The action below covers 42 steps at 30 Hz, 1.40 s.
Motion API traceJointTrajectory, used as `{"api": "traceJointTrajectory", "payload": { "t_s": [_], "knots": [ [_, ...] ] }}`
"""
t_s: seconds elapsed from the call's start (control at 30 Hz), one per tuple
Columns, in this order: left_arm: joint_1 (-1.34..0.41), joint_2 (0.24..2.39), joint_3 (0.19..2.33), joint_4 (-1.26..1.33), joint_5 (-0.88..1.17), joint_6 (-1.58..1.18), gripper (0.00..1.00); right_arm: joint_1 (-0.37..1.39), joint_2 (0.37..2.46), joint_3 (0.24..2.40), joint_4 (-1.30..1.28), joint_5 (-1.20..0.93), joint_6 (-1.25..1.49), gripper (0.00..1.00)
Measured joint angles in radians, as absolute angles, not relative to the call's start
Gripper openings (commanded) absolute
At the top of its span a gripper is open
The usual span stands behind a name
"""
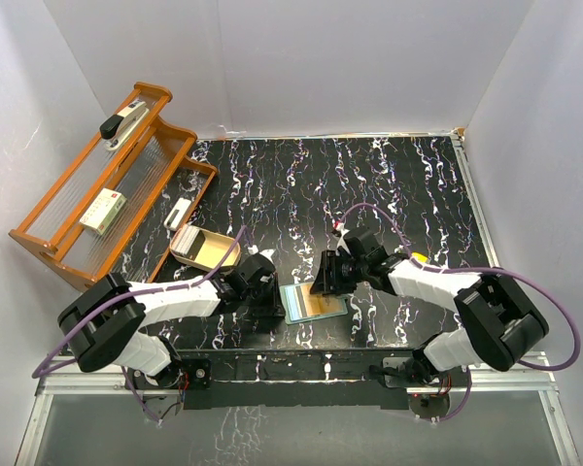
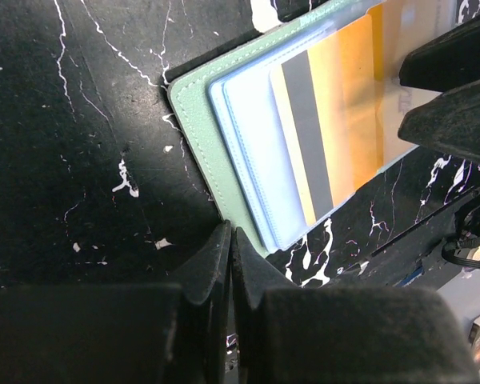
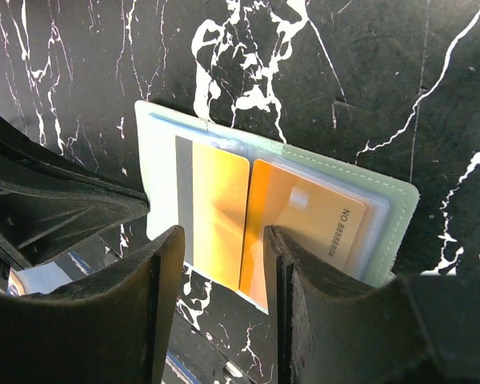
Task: Put the credit cards into the card holder
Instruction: Insert the credit card into the card holder.
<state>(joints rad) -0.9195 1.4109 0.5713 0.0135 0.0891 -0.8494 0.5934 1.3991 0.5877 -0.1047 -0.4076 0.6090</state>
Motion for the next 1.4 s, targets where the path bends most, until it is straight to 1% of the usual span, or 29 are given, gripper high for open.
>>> {"api": "traceJointTrajectory", "payload": {
  "t_s": [0.23,0.4,0.6,0.73,0.9,0.93,1.0,1.13,1.23,1.4],
  "knots": [
    [-0.919,1.404,0.548,0.052,0.091,-0.865,0.00,0.637,1.404,0.587,-0.105,-0.387,0.617,0.44],
    [-0.919,1.404,0.548,0.051,0.091,-0.864,0.00,0.676,1.421,0.587,-0.078,-0.384,0.638,0.39],
    [-0.920,1.402,0.548,0.049,0.089,-0.866,0.00,0.708,1.441,0.587,-0.070,-0.378,0.657,0.26],
    [-0.920,1.383,0.548,0.021,0.078,-0.862,0.00,0.720,1.441,0.587,-0.070,-0.368,0.664,0.24],
    [-0.920,1.329,0.548,-0.048,0.034,-0.854,0.00,0.753,1.442,0.587,-0.067,-0.369,0.680,0.24],
    [-0.919,1.316,0.548,-0.060,0.025,-0.854,0.02,0.759,1.442,0.587,-0.064,-0.369,0.683,0.24],
    [-0.919,1.286,0.548,-0.079,0.013,-0.858,0.11,0.766,1.442,0.587,-0.059,-0.369,0.687,0.24],
    [-0.919,1.218,0.548,-0.083,0.004,-0.884,0.24,0.775,1.441,0.589,-0.074,-0.346,0.691,0.22],
    [-0.919,1.178,0.542,-0.052,0.007,-0.909,0.31,0.775,1.429,0.601,-0.120,-0.311,0.698,0.18],
    [-0.919,1.168,0.535,0.006,0.016,-0.945,0.39,0.775,1.413,0.640,-0.164,-0.265,0.702,0.14]
  ]
}}
